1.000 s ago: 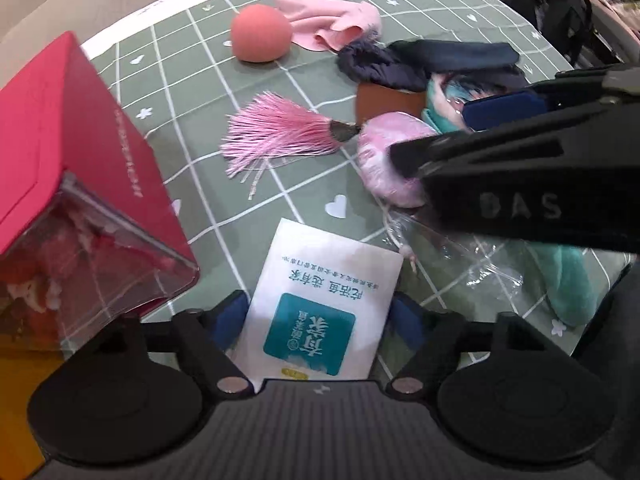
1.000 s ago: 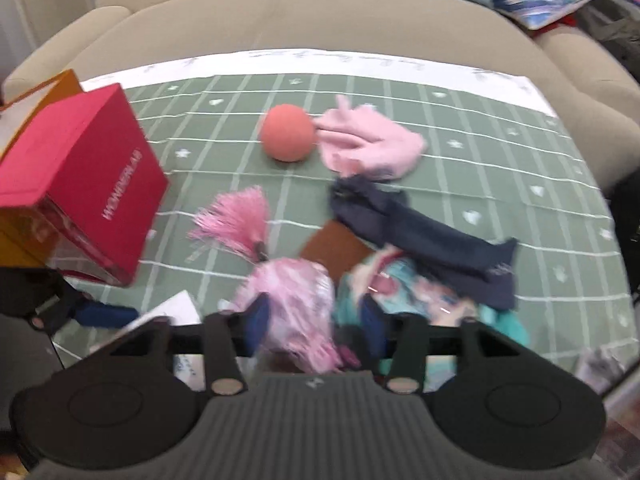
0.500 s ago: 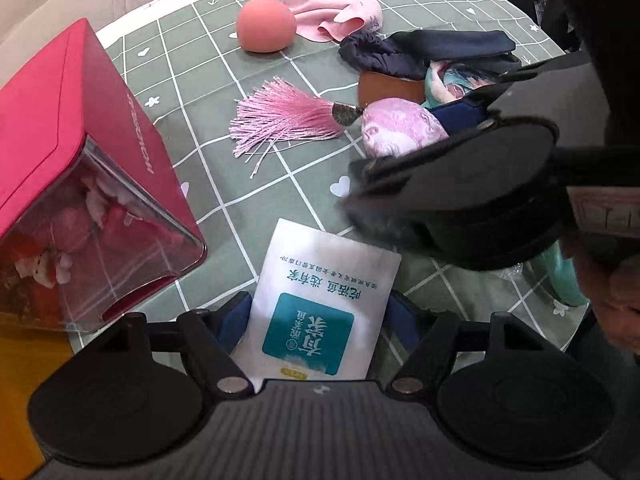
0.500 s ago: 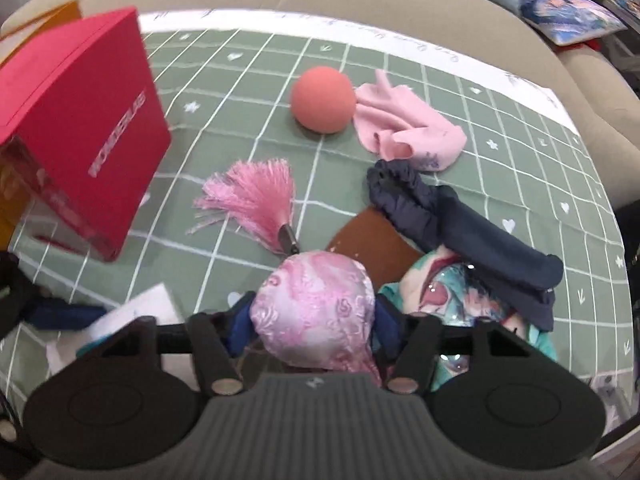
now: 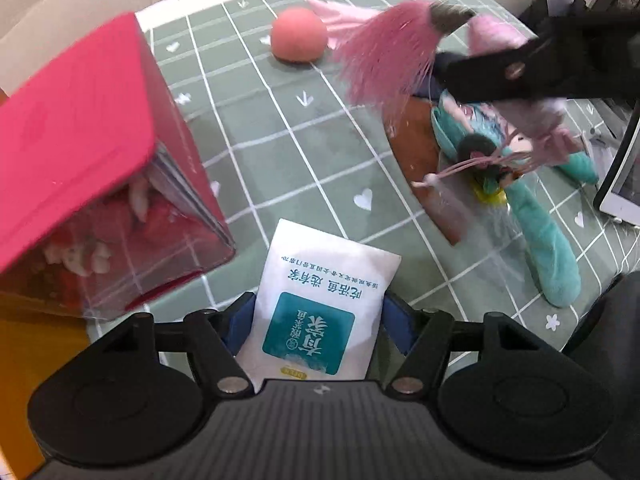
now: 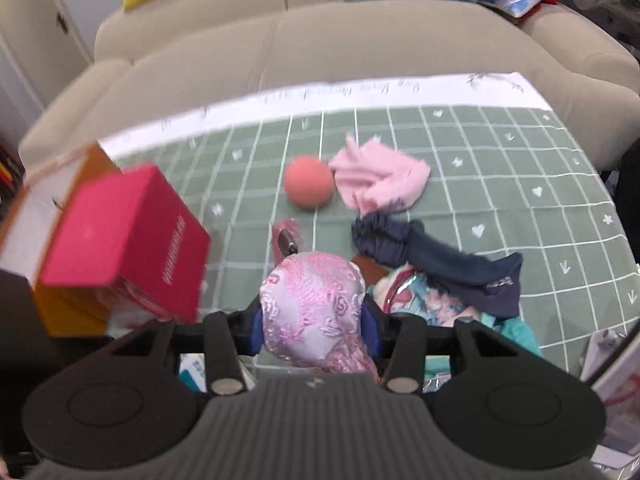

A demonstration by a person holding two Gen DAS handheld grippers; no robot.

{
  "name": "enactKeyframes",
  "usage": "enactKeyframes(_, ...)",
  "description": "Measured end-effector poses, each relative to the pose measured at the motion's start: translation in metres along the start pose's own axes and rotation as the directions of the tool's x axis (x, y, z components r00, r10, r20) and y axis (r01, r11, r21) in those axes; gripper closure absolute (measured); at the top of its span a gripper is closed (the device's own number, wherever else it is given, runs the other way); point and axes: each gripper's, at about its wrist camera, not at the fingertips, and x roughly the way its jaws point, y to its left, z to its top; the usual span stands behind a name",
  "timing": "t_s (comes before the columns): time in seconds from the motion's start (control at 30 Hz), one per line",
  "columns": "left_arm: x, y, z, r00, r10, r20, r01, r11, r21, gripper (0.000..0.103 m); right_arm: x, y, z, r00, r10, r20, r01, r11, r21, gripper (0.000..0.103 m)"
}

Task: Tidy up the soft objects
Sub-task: 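Grasp the pink brocade pouch with the right gripper and lift it, then carry the packet and pink pouch into the white box and release both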

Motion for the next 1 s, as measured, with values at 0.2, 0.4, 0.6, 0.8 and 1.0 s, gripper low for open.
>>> enactKeyframes(0.2, -0.026, -0.002, 0.007, 0.998, 0.008, 0.055, -0.008, 1.0, 0.007, 0.025, -0.039, -0.009, 0.011, 0.995, 0.065, 0.08, -0.072, 0.994, 0.088, 0.057)
enactKeyframes(0.4, -0.049, -0.003, 0.012, 0.994, 0.012, 0.108, -0.012, 1.0, 0.002, 0.025, -0.079, -0.012, 0.023, 0.979, 0.095, 0.179, -0.118, 0.985, 0.122, 0.057)
enactKeyframes(0.6, -0.067, -0.004, 0.01, 0.991, 0.002, 0.137, -0.003, 1.0, 0.01, 0.025, -0.116, 0.0, 0.03, 0.967, 0.071, 0.244, -0.092, 0.993, 0.074, 0.057)
enactKeyframes(0.8, -0.086, 0.004, 0.009, 0.987, 0.012, 0.162, -0.007, 0.999, -0.033, 0.025, -0.122, 0.012, 0.032, 0.974, 0.047, 0.22, -0.061, 0.997, 0.055, 0.057)
enactKeyframes(1.0, -0.127, 0.039, 0.007, 0.977, 0.024, 0.212, -0.005, 0.996, -0.091, 0.025, -0.123, 0.032, 0.042, 0.982, 0.028, 0.189, -0.037, 0.998, 0.046, 0.057)
